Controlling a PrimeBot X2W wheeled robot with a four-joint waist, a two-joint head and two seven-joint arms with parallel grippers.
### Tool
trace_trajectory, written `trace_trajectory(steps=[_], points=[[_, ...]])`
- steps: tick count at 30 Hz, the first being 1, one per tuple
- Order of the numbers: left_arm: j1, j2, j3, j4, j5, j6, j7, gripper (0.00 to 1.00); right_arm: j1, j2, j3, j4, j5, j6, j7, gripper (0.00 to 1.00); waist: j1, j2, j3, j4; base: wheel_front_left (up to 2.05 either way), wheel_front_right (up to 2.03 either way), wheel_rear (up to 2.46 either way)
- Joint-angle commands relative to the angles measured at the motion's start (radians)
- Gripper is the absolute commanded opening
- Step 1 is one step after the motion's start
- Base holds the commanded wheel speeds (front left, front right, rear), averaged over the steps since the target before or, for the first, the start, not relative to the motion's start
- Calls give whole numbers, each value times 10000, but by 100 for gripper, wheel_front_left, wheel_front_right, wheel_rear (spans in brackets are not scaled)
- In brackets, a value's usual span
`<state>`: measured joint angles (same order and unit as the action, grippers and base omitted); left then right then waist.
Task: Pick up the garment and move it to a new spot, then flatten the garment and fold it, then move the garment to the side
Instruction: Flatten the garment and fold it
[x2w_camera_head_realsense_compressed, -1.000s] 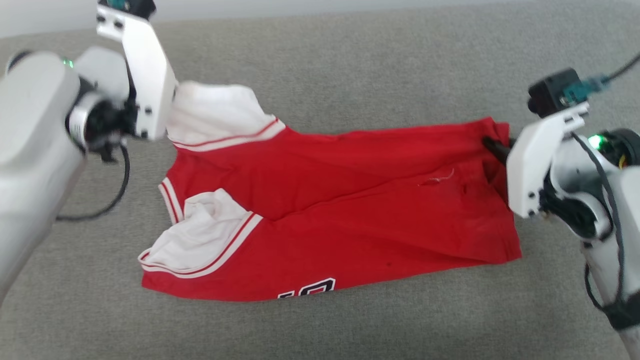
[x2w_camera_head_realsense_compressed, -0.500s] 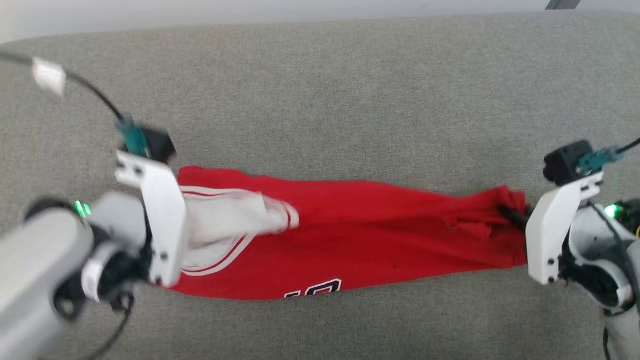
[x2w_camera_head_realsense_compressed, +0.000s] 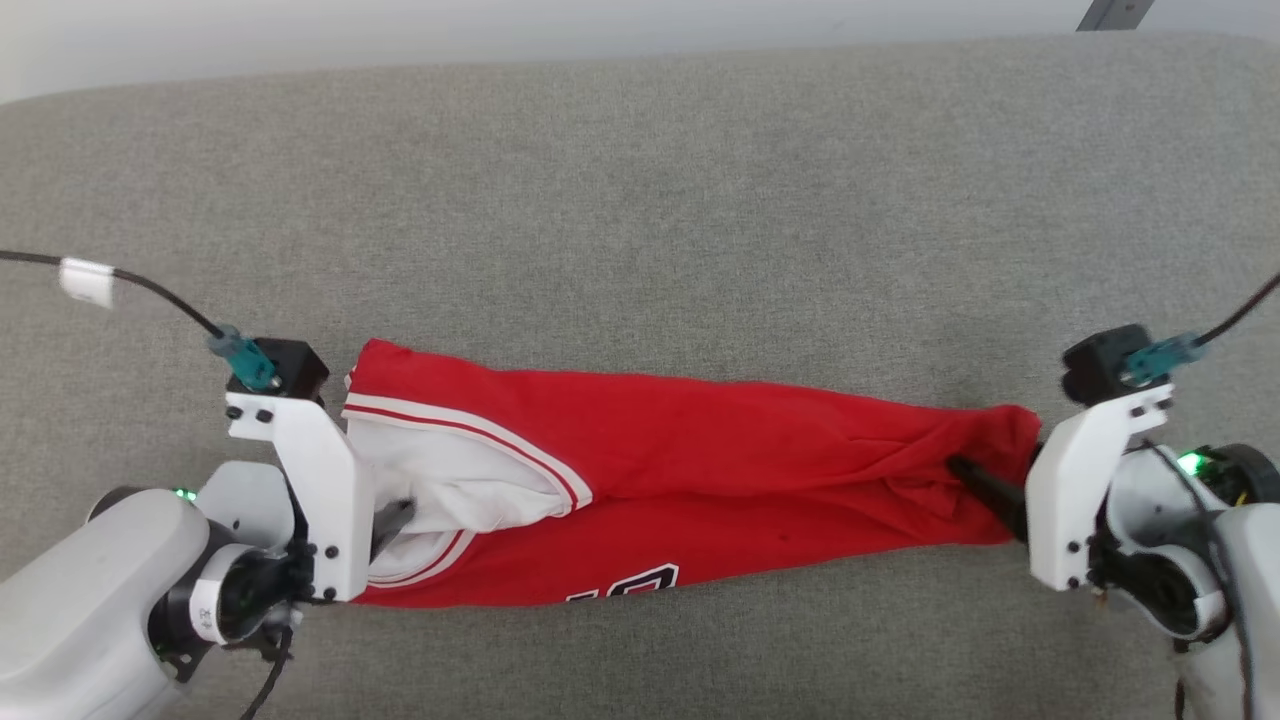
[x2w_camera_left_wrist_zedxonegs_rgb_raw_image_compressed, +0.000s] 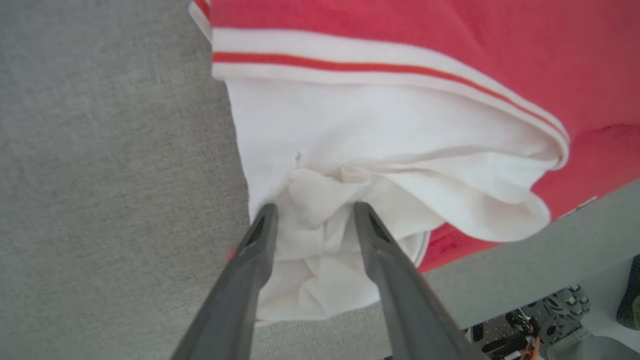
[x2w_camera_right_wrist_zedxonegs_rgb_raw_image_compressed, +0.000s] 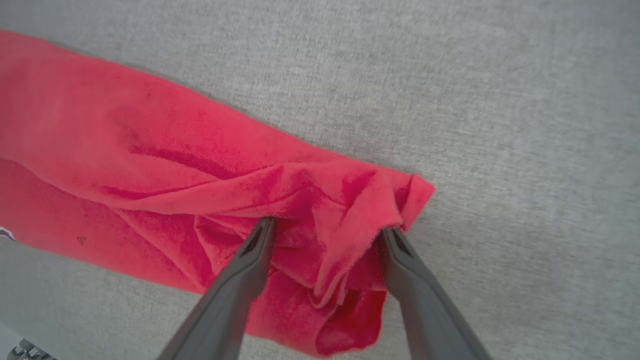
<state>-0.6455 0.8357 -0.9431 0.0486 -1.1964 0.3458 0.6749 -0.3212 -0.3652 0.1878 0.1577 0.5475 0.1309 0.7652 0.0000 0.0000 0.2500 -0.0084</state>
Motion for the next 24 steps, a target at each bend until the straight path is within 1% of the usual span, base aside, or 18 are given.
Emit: trace_trajectory(steps=[1,4,6,9,13,14,17,19,20,21,23,24], points=[[115,-24,121,-8,-39,-109,-236,100,49,10,-126,-100,92,-4,-36,100,0,0,-40,4,0,0,0],[335,6,375,-8,60,-195,-1008,100,264,119,-518,-410,188,-2,107,100,0,0,-135,31,0,0,0],[438,54,479,-139,234,-329,-1541,100,372,172,-859,-612,116,-2,259,100,0,0,-178,63,0,0,0],[702,97,749,-298,430,-449,-2559,100,593,229,-1324,-923,36,-2,584,100,0,0,-218,136,0,0,0],[1098,139,1100,-524,761,-537,-4058,100,776,350,-1932,-1146,-153,-2,736,100,0,0,-203,265,0,0,0],[1380,130,1265,-583,861,-563,-4767,100,836,490,-2157,-1066,-101,-2,785,100,0,0,-190,336,0,0,0],[1690,80,1467,-624,1098,-593,-5758,100,855,483,-2325,-746,-216,-2,762,100,0,0,-143,498,0,0,0],[1904,45,1557,-615,1341,-629,-6426,100,785,479,-2280,-466,-234,-2,710,100,0,0,-107,603,0,0,0],[2004,11,1650,-569,1347,-558,-6763,100,713,477,-2244,-282,-195,-2,685,100,0,0,-87,657,0,0,0],[2004,11,1650,-569,1347,-558,-6763,100,713,477,-2244,-282,-195,-2,685,100,0,0,-87,657,0,0,0],[2181,-61,1745,-532,1520,-604,-7416,100,598,444,-2105,116,-138,-2,601,100,0,0,-50,773,0,0,0],[2270,-74,1793,-475,1636,-551,-7724,100,545,408,-1978,323,-112,-2,580,100,0,0,-37,827,0,0,0]])
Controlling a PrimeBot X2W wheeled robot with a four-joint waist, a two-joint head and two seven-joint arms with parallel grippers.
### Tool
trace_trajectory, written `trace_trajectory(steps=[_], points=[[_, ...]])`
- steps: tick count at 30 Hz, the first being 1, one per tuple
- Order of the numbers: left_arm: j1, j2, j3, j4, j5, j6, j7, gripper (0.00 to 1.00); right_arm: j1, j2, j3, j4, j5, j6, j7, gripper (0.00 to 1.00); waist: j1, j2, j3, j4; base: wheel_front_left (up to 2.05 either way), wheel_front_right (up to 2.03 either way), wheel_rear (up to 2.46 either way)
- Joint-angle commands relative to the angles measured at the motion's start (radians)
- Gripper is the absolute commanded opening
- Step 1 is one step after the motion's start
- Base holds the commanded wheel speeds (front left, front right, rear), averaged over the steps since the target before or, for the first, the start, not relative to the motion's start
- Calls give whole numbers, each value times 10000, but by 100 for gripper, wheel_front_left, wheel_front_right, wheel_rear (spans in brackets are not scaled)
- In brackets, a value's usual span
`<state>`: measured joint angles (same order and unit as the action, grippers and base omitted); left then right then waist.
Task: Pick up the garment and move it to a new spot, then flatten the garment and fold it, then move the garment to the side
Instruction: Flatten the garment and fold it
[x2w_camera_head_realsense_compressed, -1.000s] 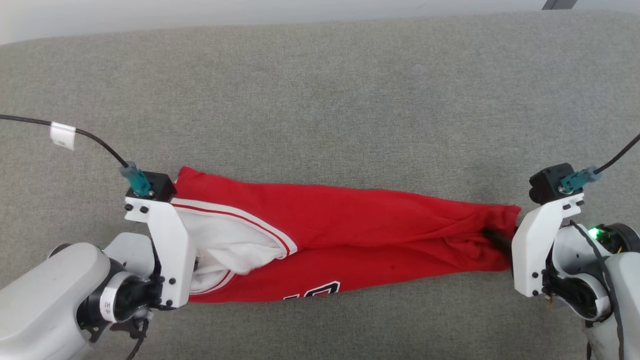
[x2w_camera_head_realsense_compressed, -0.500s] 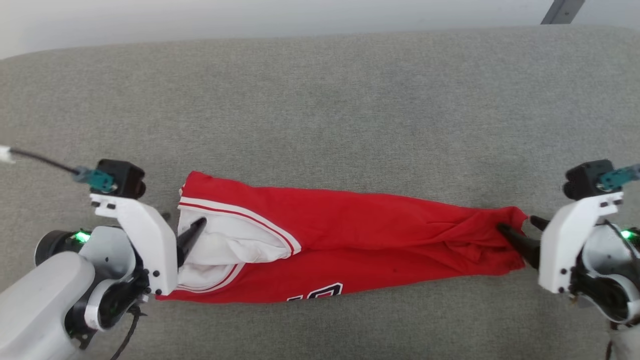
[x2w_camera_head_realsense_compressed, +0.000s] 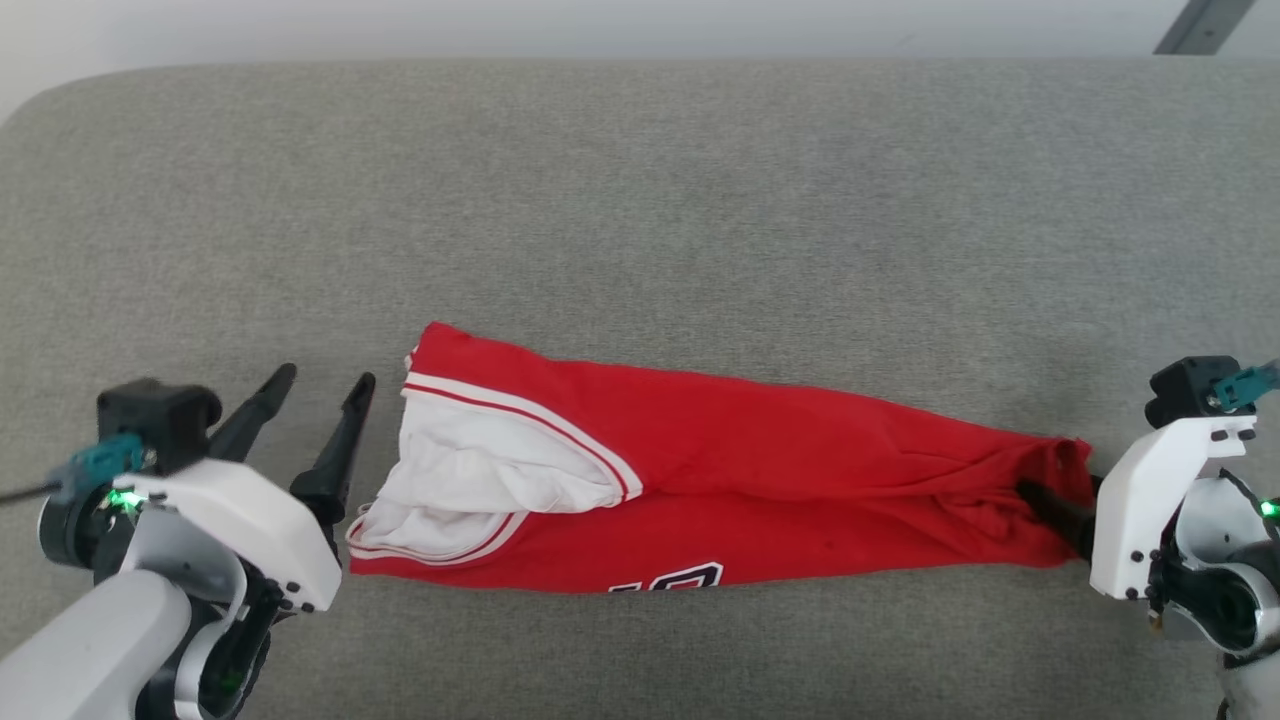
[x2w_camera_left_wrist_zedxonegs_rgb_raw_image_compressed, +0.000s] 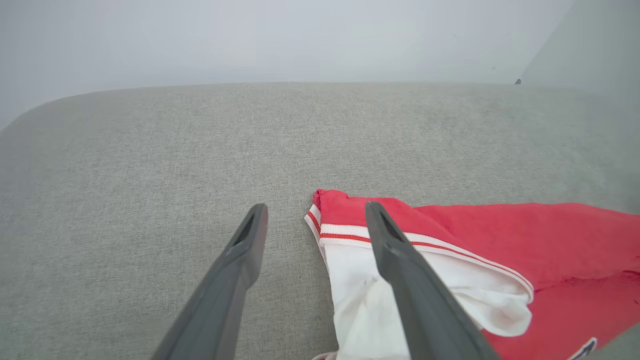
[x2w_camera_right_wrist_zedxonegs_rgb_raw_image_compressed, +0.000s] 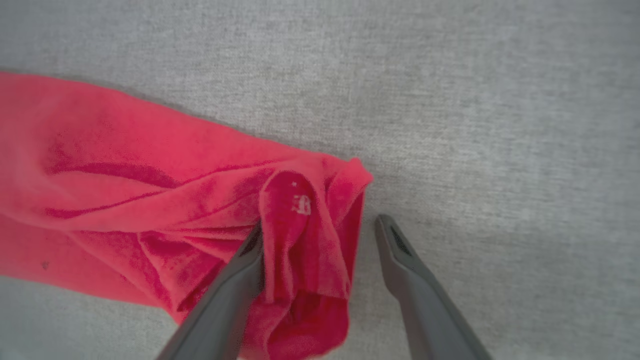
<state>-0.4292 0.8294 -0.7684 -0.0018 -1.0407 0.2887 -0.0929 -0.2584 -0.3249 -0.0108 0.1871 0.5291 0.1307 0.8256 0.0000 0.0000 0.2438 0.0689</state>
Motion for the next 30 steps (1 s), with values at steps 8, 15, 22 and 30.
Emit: trace_trajectory(steps=[8,15,22,30], points=[[799,-460,513,398,615,92,-1581,100,-386,160,1437,1729,719,28,-125,100,0,0,98,411,0,0,0],[1795,-1281,2028,378,1877,-37,-1729,100,-506,-161,2502,1604,2285,32,455,0,0,0,-87,520,0,0,0],[3426,-2464,4095,85,3190,-661,-1736,100,-591,-770,2128,975,3240,20,433,0,0,0,-402,385,0,0,0],[4585,-3766,5588,200,4322,-1673,-1738,100,-462,-1431,1122,1038,3365,0,380,0,0,0,-809,154,0,0,0]])
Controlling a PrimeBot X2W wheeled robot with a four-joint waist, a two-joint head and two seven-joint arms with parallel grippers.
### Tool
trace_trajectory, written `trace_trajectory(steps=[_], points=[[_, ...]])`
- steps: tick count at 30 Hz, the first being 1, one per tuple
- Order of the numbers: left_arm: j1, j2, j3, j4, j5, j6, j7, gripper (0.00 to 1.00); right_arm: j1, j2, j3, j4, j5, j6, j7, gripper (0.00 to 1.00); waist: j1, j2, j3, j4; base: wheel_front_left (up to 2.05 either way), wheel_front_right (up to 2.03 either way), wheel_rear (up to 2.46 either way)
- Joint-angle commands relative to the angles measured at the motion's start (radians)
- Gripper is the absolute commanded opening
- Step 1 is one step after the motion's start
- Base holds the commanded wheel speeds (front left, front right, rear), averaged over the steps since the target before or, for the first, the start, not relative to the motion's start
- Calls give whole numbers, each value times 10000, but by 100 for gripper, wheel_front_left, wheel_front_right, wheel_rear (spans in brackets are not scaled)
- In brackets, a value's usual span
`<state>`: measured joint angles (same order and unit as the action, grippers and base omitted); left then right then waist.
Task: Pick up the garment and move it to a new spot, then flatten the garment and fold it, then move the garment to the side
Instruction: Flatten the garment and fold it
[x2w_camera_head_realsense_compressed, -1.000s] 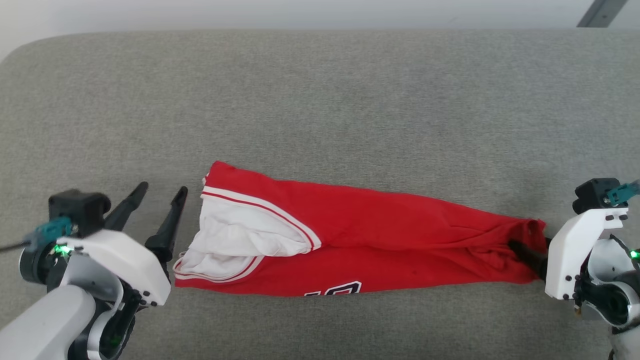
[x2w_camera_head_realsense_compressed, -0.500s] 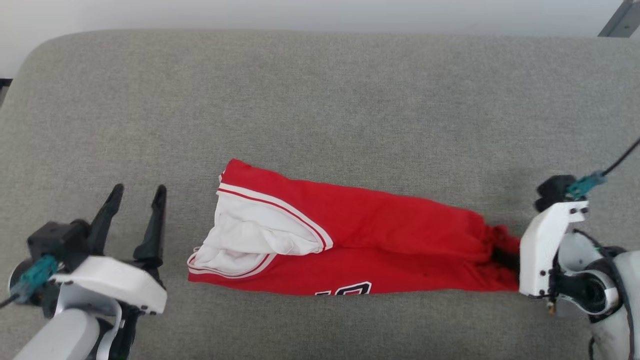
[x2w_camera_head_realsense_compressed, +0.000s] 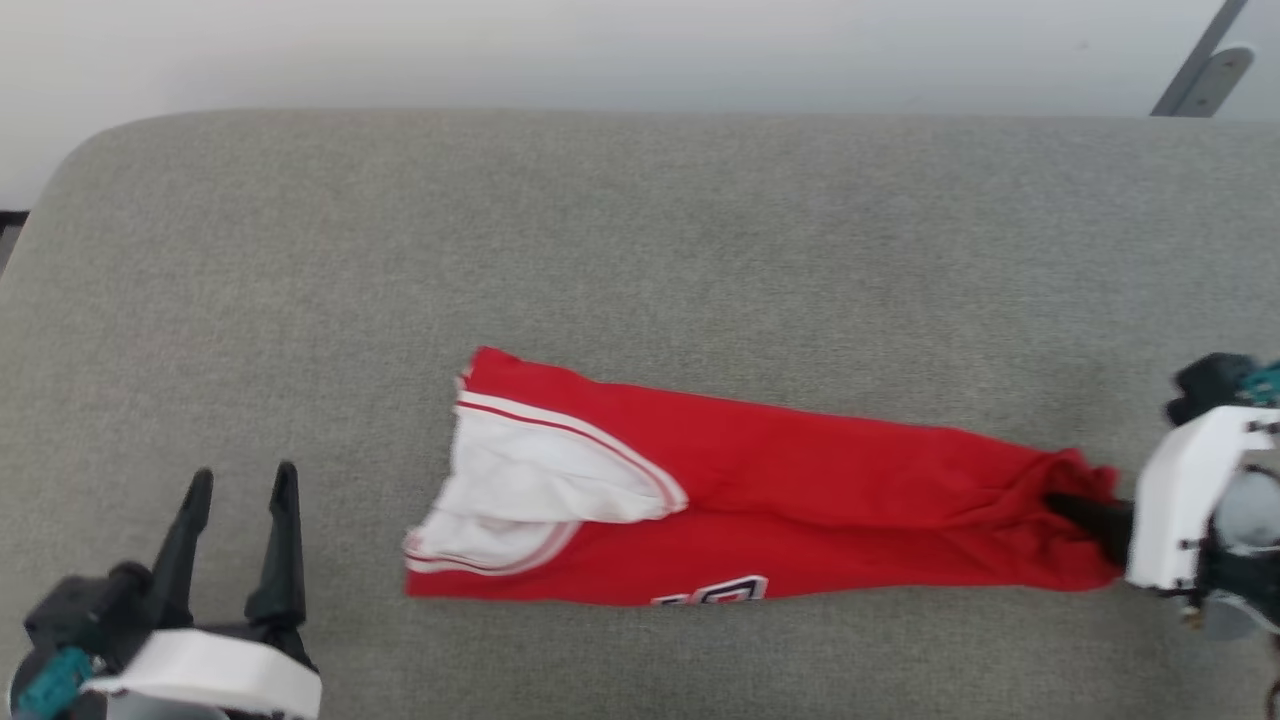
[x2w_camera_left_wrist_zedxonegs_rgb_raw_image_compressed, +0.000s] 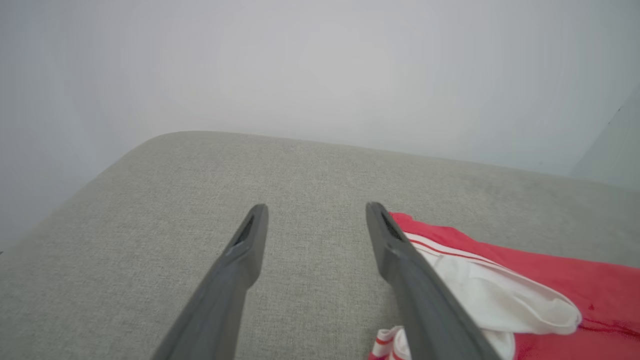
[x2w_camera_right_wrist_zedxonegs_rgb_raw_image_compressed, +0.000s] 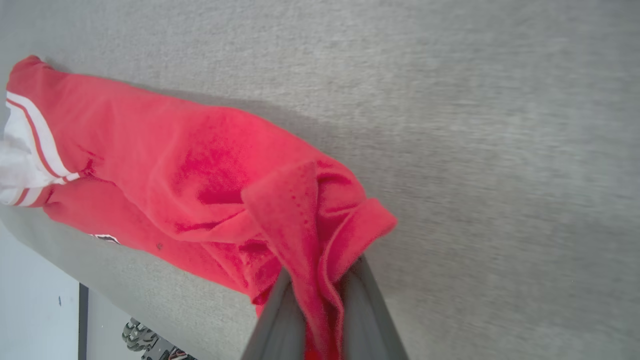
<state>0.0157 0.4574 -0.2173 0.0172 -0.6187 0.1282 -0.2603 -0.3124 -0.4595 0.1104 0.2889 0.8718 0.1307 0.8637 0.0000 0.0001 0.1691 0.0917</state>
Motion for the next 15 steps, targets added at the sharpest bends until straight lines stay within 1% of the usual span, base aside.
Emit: trace_trajectory(steps=[1,8,10,11,15], points=[[226,-189,180,30,266,-186,-64,100,99,-148,-215,96,-62,0,31,0,0,-1,-100,-113,0,0,0],[578,-1209,866,86,1156,-946,-64,100,-35,-794,-1151,714,-759,0,-44,0,0,-1,-327,-313,0,0,0],[609,-1428,1018,155,1316,-1155,-65,100,-145,-936,-1406,946,-997,0,-159,0,0,-1,-370,-358,0,0,0],[609,-1428,1018,155,1316,-1155,-65,100,-145,-936,-1406,946,-997,0,-159,0,0,-1,-370,-358,0,0,0],[663,-1900,1369,282,1674,-1502,-65,100,-287,-1316,-1692,1528,-1694,0,-263,0,0,-1,-476,-429,0,0,0]])
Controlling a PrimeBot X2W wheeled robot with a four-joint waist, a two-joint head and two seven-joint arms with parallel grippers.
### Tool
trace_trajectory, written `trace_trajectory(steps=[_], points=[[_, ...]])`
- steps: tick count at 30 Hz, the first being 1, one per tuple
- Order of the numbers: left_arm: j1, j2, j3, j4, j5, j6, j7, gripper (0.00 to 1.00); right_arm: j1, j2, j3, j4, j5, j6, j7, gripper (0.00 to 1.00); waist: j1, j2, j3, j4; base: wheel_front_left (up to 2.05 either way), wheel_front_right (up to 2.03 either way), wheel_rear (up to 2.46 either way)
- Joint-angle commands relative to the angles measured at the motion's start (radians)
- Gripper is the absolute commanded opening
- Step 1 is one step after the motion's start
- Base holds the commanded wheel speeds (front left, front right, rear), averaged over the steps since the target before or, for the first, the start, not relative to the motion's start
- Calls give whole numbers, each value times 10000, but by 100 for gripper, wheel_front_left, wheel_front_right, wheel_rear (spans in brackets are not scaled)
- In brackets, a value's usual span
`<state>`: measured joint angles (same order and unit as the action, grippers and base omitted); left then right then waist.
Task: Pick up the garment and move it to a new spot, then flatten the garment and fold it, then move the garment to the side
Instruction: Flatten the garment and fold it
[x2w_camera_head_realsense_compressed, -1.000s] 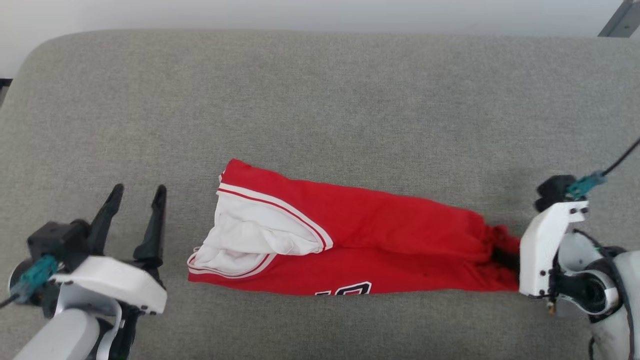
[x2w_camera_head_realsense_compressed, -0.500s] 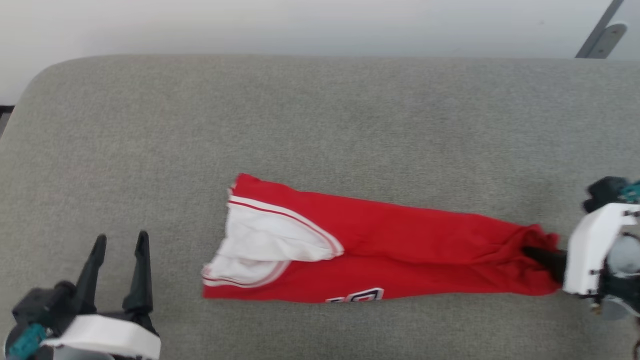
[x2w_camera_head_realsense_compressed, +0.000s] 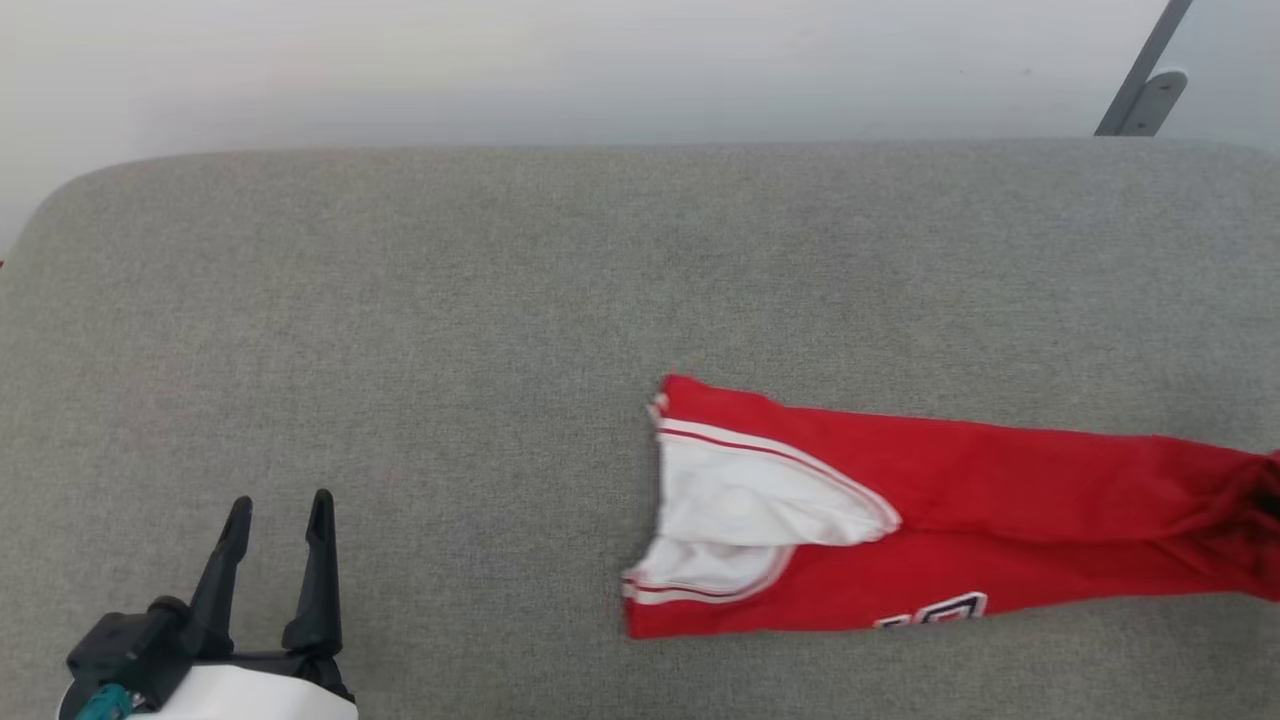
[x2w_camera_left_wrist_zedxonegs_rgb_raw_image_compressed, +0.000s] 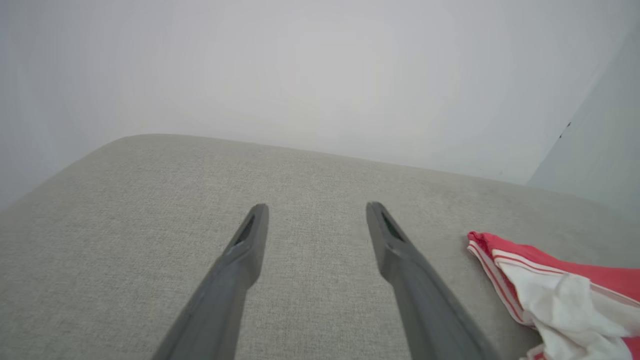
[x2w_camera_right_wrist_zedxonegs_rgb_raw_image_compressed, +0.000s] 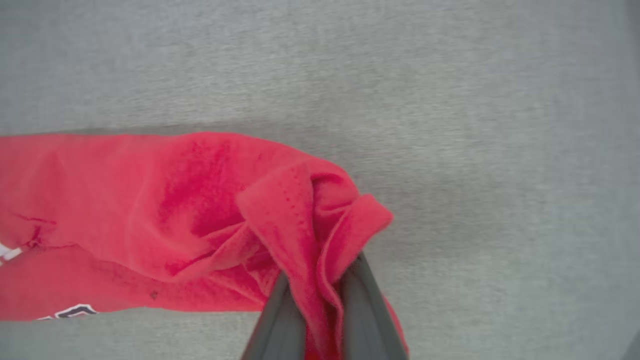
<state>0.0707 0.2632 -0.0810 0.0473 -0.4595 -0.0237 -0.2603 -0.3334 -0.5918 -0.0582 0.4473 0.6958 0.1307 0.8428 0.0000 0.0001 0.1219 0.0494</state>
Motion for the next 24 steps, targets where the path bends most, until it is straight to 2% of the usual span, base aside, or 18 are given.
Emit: trace_trajectory(steps=[1,5,11,18,24], points=[[132,-28,81,43,182,-79,-65,100,-102,-53,-29,65,-92,0,-59,0,0,-1,-32,-19,0,0,0],[158,-370,309,209,464,-385,-65,100,-177,-168,119,85,-538,0,-118,0,0,-1,-163,-24,0,0,0],[279,-743,597,313,767,-658,-65,100,256,326,393,-1186,122,0,367,0,0,-1,-345,107,0,0,0],[354,-894,779,292,1033,-827,-64,100,933,1346,911,-3421,616,0,784,0,0,-1,-446,444,0,0,0],[194,-1000,788,332,1097,-935,-58,100,826,2283,1712,-4167,606,0,944,0,0,-1,-454,864,0,0,0]])
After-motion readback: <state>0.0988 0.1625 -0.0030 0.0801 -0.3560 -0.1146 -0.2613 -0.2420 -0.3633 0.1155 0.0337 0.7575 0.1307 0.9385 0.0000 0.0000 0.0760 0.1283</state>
